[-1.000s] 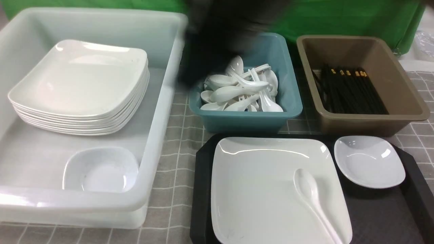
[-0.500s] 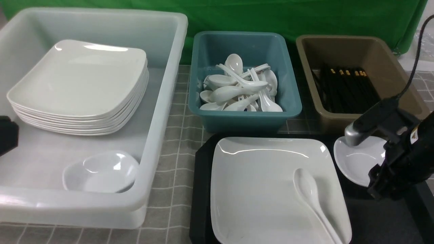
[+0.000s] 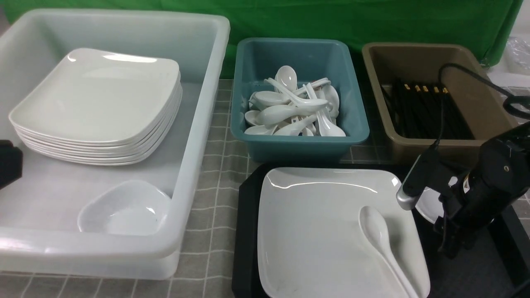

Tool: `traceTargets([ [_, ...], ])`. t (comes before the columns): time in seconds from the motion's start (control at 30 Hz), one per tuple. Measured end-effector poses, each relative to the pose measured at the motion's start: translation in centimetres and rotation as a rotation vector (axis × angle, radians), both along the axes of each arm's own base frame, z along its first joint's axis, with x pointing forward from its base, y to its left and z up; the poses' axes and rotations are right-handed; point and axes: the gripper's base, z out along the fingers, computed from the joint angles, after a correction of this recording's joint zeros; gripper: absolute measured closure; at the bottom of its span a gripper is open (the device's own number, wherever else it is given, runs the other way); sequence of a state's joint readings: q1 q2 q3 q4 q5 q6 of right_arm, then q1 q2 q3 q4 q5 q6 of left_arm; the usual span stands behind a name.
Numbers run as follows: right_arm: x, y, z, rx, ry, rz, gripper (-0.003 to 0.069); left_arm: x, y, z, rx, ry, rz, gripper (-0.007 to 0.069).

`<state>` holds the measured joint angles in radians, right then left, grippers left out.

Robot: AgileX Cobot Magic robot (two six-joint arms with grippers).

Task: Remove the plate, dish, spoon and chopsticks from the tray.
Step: Use the right arm to grab a small plate from the dinner plate

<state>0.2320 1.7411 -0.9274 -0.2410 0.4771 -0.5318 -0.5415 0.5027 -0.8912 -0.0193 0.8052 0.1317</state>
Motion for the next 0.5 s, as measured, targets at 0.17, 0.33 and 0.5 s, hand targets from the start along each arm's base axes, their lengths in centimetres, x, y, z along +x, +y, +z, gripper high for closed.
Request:
traceTargets([
  [0.17,0.4,0.1,0.0,-0.01,-0.034,0.042,0.0455,0.0,0.0,0.0,0.0,0.0,0.0,0.0619],
  [0.33,-0.2,0.3,1.2,-0.022,-0.032,0.025,0.0502,0.0,0.0,0.0,0.0,-0.001,0.0,0.0619],
  [0.5,-2.5,2.4,6.2,0.005,-0.034,-0.119,0.0599,0.0,0.0,0.0,0.002,-0.002,0.001,0.0619],
])
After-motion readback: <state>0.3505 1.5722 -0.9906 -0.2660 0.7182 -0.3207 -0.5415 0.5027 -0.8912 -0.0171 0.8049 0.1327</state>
